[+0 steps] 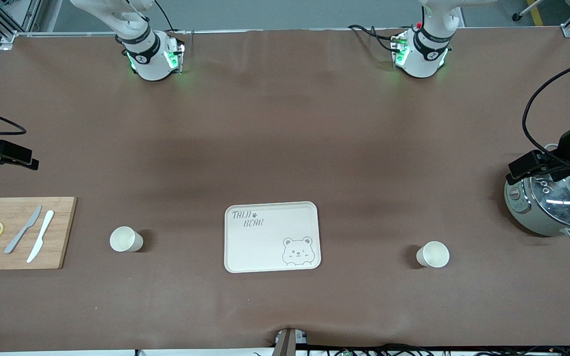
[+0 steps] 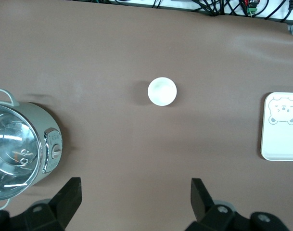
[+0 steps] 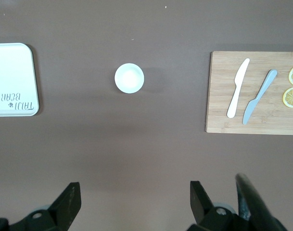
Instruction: Place white IKEA cup upright on tray with both arms
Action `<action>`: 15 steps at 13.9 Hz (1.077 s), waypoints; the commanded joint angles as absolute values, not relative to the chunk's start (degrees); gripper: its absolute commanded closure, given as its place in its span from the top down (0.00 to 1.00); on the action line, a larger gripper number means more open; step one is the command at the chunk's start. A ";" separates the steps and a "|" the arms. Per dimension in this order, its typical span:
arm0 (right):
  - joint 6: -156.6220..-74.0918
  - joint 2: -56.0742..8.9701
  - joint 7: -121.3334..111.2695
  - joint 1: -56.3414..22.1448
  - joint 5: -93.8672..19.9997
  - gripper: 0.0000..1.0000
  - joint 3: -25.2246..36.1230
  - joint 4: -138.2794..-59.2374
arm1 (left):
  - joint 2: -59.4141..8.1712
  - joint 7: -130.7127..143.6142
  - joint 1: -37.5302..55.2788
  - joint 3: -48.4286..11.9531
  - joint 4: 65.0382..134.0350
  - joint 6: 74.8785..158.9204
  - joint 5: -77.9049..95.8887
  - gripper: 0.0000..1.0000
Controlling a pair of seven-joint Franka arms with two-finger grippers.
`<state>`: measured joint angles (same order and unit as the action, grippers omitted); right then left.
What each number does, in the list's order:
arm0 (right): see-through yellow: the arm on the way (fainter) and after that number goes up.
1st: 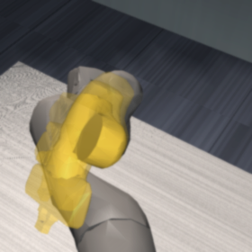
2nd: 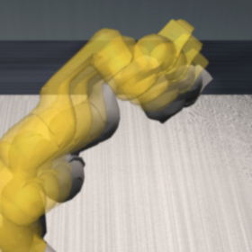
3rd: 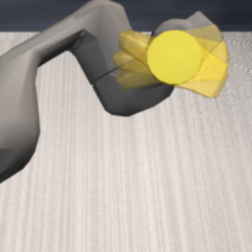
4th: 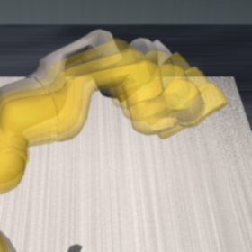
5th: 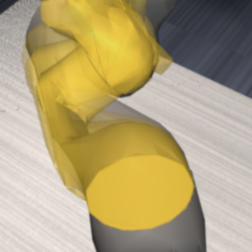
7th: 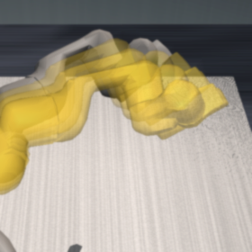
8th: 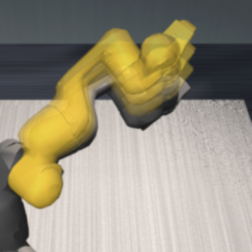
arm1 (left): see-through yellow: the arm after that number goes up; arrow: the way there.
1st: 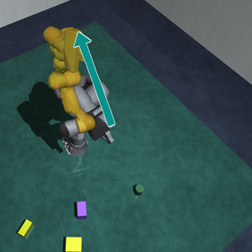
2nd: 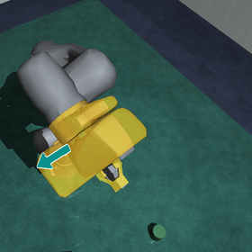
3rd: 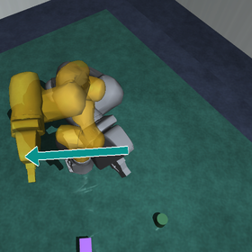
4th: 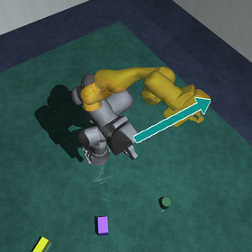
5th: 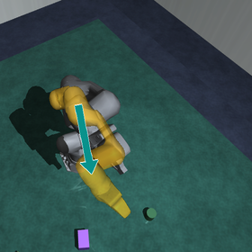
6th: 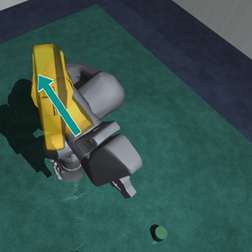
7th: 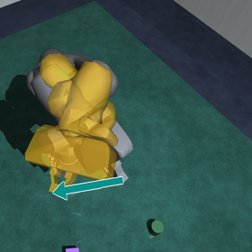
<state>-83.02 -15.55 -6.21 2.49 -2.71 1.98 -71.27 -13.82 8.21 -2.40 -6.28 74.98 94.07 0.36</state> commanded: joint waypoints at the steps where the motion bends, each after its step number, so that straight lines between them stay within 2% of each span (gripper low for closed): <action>1: -83.15 -14.50 -5.27 2.20 -1.76 1.00 1.76 -72.16 | -13.18 8.44 -2.72 -6.59 74.71 92.99 0.53 1.00; 15: -83.76 -14.50 -5.27 2.20 -1.76 1.00 1.67 -72.33 | -12.57 7.39 -3.08 -6.59 74.88 92.99 0.44 1.00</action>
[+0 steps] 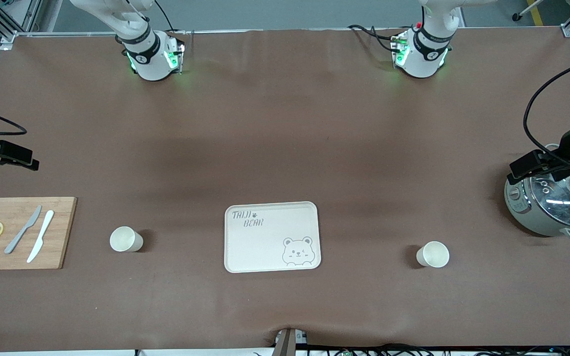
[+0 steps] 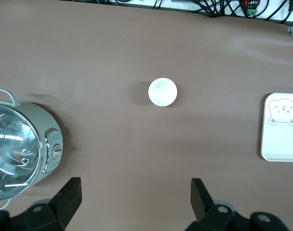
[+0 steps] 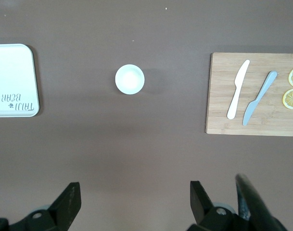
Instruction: Place white IKEA cup upright on tray with both arms
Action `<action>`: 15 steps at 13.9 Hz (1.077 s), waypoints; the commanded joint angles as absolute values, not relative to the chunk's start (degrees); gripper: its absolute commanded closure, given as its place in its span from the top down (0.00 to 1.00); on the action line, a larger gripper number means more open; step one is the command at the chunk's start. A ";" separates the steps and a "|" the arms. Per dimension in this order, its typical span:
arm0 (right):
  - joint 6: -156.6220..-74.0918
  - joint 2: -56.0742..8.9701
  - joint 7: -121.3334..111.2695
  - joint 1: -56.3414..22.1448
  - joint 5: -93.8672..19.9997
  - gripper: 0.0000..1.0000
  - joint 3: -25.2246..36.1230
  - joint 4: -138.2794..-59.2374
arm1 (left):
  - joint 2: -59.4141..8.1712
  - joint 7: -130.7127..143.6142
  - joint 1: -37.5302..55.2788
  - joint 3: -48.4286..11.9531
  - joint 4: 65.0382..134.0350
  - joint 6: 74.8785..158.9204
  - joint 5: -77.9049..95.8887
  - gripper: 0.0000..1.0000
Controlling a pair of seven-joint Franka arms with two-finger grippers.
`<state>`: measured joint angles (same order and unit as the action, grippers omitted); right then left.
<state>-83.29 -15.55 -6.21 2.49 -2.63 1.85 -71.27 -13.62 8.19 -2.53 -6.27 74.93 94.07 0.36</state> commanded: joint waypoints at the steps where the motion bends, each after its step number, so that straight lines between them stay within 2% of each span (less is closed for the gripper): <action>1: -83.76 -14.50 -5.27 2.20 -1.76 1.00 1.67 -72.33 | -12.48 7.30 -3.16 -6.77 74.88 92.99 0.87 1.00; 15: -83.85 -14.59 -5.27 1.93 -1.67 1.00 1.67 -72.42 | -13.27 8.44 -2.99 -6.59 74.97 93.16 0.44 1.00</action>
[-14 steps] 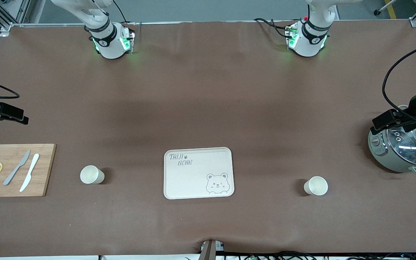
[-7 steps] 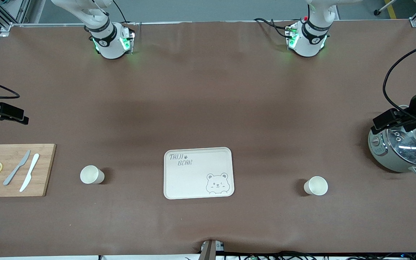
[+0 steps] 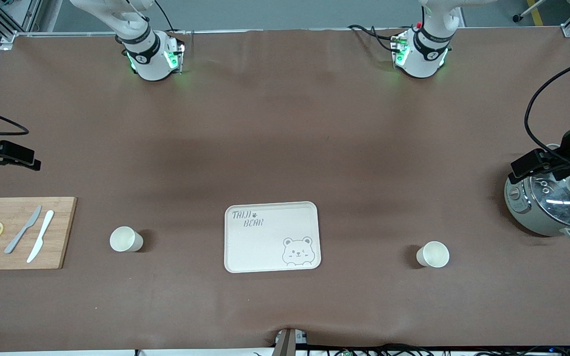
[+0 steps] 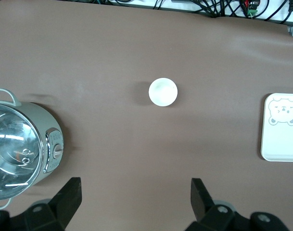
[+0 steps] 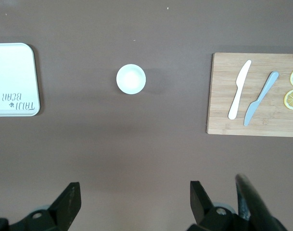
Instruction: Place white IKEA cup upright on tray with both arms
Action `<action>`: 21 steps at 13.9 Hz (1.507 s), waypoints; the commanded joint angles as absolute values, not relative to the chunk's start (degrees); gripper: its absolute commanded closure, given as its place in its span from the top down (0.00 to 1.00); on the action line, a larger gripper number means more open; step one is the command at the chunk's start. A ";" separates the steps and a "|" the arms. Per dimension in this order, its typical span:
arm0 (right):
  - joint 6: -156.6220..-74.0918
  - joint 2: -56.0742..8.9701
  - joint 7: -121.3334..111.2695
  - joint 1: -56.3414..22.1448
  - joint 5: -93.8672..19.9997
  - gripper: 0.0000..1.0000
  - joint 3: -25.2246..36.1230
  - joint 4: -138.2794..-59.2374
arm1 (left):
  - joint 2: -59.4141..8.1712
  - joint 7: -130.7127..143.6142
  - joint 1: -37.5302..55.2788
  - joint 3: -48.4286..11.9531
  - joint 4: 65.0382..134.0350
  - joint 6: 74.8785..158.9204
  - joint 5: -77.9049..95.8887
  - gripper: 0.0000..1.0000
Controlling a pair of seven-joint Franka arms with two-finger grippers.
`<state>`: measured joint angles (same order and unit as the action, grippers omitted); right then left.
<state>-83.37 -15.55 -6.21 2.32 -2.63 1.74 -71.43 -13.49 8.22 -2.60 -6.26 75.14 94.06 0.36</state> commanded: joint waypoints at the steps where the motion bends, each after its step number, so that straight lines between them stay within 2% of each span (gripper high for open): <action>1: -83.85 -14.59 -5.27 1.93 -1.67 1.00 1.67 -72.42 | -13.27 8.44 -3.16 -6.59 74.97 93.16 0.53 1.00; 4: -83.85 -14.59 -5.27 1.93 -1.67 1.00 1.67 -72.42 | -13.80 8.44 -2.82 -6.59 75.32 93.16 0.97 1.00; 9: -83.85 -14.59 -5.27 2.02 -1.67 1.00 1.67 -72.42 | -19.85 7.47 -3.43 -6.50 75.24 93.25 0.44 1.00; 12: -84.11 -15.03 -5.27 2.28 -2.02 1.00 1.67 -72.42 | -22.58 7.38 -3.43 -6.42 75.23 97.02 0.35 1.00; 19: -91.57 -23.19 -5.80 2.46 -2.20 1.00 1.67 -72.77 | -27.77 7.38 -3.60 -6.06 75.23 102.91 0.35 1.00; 21: -95.25 -24.52 -5.80 2.37 -2.37 1.00 1.67 -74.96 | -29.52 7.29 -3.52 -6.06 75.23 105.10 0.35 1.00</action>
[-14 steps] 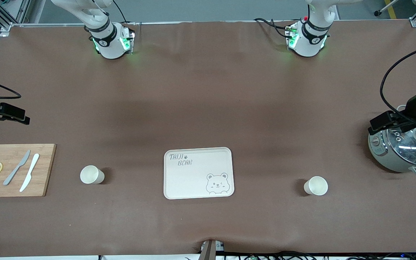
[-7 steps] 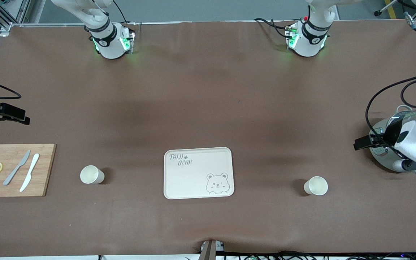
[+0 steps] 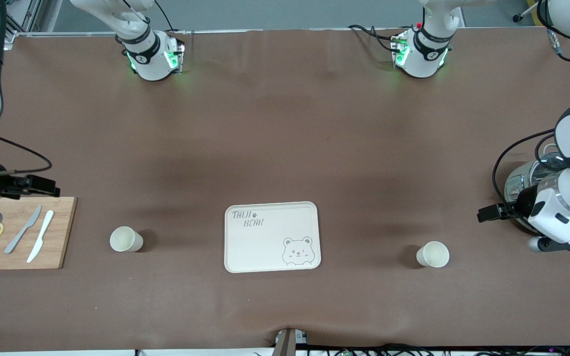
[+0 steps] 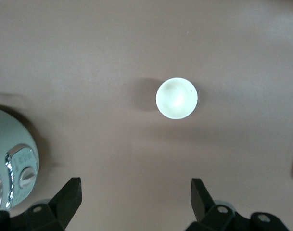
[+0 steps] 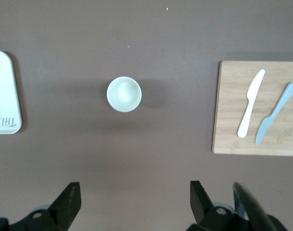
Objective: Place white IKEA cup upright on tray with both arms
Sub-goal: 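Reach the left gripper and right gripper toward the two white cups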
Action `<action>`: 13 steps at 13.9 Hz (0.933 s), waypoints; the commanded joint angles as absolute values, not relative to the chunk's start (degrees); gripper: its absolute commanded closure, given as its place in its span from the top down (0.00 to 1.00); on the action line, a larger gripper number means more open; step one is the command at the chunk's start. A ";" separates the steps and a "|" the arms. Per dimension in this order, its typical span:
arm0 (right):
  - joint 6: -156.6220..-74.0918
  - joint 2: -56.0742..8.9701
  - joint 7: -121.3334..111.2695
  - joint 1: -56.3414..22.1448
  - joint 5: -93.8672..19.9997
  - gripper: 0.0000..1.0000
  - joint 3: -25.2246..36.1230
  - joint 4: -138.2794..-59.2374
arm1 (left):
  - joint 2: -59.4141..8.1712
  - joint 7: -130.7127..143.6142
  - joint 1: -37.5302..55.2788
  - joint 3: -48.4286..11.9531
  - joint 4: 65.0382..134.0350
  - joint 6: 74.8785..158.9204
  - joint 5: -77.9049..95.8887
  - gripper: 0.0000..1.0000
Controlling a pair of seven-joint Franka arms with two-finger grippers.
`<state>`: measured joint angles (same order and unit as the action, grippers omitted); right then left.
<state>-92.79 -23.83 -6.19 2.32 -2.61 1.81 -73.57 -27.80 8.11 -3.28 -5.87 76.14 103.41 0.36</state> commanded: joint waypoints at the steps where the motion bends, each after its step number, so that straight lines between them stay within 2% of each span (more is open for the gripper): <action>1: -97.27 -24.70 -5.97 2.29 -2.37 1.00 1.67 -76.71 | -30.49 7.29 -3.52 -5.98 75.23 106.42 0.35 1.00; 3: -100.79 -26.97 -5.98 2.02 -2.37 1.00 1.67 -79.09 | -32.68 7.29 -3.52 -6.06 75.23 109.06 0.35 1.00; 13: -110.73 -38.58 -5.71 2.72 -3.25 1.00 1.67 -79.19 | -41.48 7.47 -2.73 -5.98 75.32 121.80 -0.53 1.00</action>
<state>-109.60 -37.45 -6.20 2.46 -2.73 1.93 -79.61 -39.72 8.02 -2.99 -5.88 76.19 119.49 0.28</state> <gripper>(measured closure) 0.000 0.000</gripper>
